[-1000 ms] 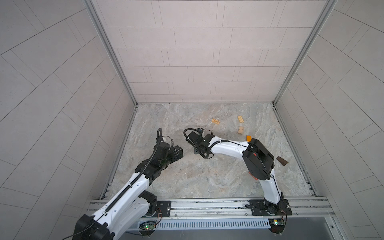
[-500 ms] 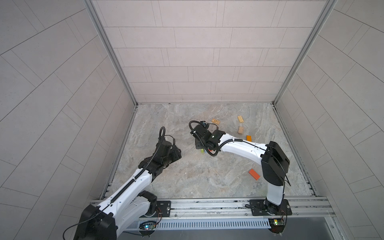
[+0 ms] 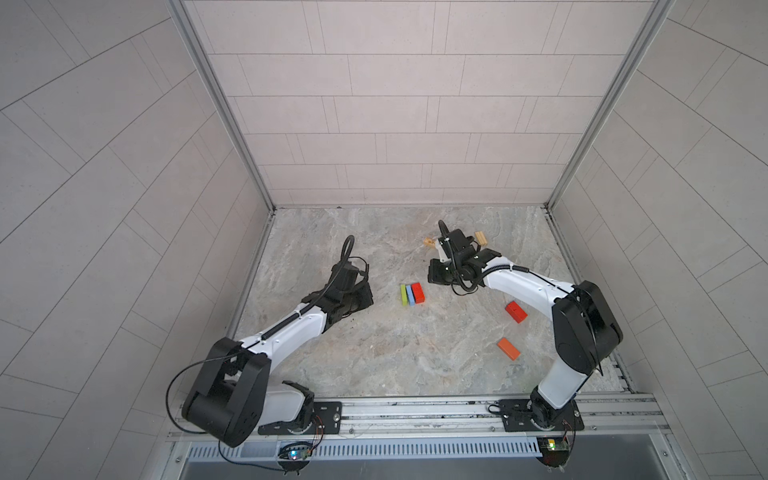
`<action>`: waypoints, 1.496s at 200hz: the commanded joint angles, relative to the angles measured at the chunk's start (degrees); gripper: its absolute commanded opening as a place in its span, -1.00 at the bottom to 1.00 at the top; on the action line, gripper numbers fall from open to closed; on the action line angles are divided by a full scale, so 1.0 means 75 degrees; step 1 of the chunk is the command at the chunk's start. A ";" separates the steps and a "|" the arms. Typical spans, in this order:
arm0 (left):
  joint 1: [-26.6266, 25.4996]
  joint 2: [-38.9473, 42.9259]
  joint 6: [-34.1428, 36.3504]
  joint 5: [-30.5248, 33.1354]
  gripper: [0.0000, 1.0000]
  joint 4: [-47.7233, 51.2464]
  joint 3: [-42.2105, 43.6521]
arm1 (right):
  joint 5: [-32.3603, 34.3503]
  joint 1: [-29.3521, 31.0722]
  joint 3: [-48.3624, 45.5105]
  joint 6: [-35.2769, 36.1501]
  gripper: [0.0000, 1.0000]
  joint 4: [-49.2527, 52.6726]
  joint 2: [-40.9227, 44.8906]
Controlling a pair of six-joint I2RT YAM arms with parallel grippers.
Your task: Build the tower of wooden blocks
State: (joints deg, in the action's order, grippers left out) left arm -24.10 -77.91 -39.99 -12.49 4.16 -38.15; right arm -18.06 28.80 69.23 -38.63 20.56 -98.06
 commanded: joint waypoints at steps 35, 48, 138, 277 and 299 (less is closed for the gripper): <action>-0.0412 -0.1519 0.0175 -0.0176 -0.98 -0.0653 -0.0821 | -0.1698 -0.0495 -0.0530 0.0363 -1.00 -0.1209 -0.0643; -0.0480 -0.1733 0.0183 -0.0133 -0.98 -0.0680 -0.0978 | -0.1700 -0.0503 -0.0535 0.0381 -1.00 -0.1269 -0.0783; -0.0998 -0.2762 -0.0076 -0.0044 -0.98 -0.1081 -0.1569 | -0.1885 -0.0453 -0.0622 0.0392 -1.00 -0.1534 -0.1211; -0.1404 -0.3087 -0.0391 -0.0034 -0.98 -0.1506 -0.1657 | -0.2085 -0.0224 -0.0845 0.0322 -1.00 -0.1642 -0.1125; -0.1406 -0.3032 -0.0394 -0.0012 -0.98 -0.1504 -0.1612 | -0.2019 -0.0233 -0.0879 0.0299 -1.00 -0.1667 -0.1021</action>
State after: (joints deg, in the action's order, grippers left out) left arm -34.30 -100.62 -42.24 -13.26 -5.82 -49.60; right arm -33.69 26.68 63.75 -36.23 7.77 -106.74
